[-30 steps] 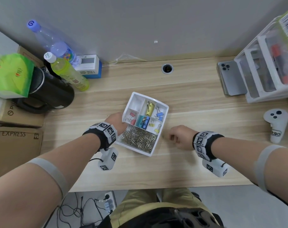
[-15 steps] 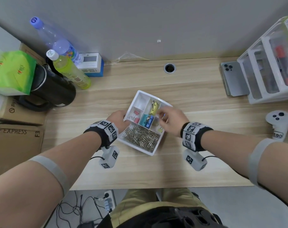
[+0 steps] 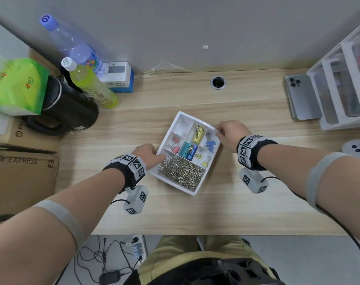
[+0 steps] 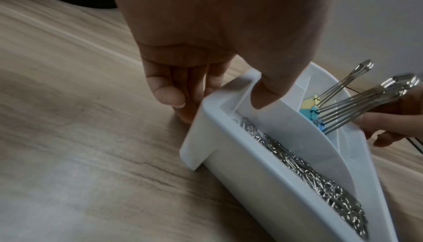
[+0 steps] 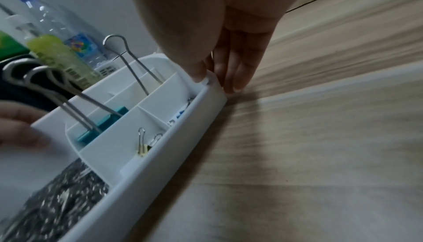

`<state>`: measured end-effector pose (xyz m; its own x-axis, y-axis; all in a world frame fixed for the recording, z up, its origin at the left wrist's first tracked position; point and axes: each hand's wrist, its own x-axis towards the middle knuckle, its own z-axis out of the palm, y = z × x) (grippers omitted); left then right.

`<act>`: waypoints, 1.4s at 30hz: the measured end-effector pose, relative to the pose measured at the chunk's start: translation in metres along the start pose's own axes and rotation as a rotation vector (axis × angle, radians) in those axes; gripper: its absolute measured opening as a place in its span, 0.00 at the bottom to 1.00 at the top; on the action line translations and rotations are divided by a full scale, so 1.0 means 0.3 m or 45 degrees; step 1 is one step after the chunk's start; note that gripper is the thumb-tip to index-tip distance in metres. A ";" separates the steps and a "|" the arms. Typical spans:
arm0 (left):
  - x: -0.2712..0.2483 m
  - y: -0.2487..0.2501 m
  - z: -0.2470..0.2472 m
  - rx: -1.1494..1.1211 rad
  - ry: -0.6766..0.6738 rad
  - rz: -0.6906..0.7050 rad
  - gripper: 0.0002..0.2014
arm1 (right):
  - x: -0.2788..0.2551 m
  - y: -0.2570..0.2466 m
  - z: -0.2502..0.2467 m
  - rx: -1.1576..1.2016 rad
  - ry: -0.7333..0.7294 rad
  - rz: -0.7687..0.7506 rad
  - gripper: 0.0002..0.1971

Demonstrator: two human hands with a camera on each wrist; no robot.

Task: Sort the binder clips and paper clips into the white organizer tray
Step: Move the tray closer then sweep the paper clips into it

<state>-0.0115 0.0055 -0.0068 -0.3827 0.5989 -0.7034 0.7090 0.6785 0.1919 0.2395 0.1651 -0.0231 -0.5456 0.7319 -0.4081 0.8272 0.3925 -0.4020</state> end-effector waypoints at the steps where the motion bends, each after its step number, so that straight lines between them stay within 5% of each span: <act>1: 0.002 -0.001 -0.005 -0.016 0.003 -0.014 0.17 | -0.002 0.000 -0.001 -0.046 -0.016 0.015 0.09; 11: 0.033 0.039 -0.046 -0.330 -0.053 -0.060 0.34 | -0.079 0.106 -0.088 -0.013 -0.057 0.348 0.08; 17: 0.051 0.099 -0.027 -0.410 -0.251 -0.011 0.20 | -0.050 0.038 -0.066 0.101 -0.106 0.338 0.15; 22: 0.086 0.113 -0.102 -0.435 0.005 -0.076 0.05 | 0.046 -0.009 -0.060 0.139 -0.091 0.346 0.17; 29: 0.221 0.117 -0.174 -0.293 0.289 -0.065 0.15 | 0.204 -0.044 -0.094 0.156 -0.091 0.340 0.13; 42: 0.393 0.149 -0.305 -0.173 0.384 -0.060 0.20 | 0.364 -0.102 -0.146 0.176 -0.116 0.474 0.11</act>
<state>-0.0791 0.1455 -0.0184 -0.5855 0.6507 -0.4835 0.6089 0.7467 0.2677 0.1606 0.2574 -0.0194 -0.2267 0.7549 -0.6154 0.9482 0.0268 -0.3165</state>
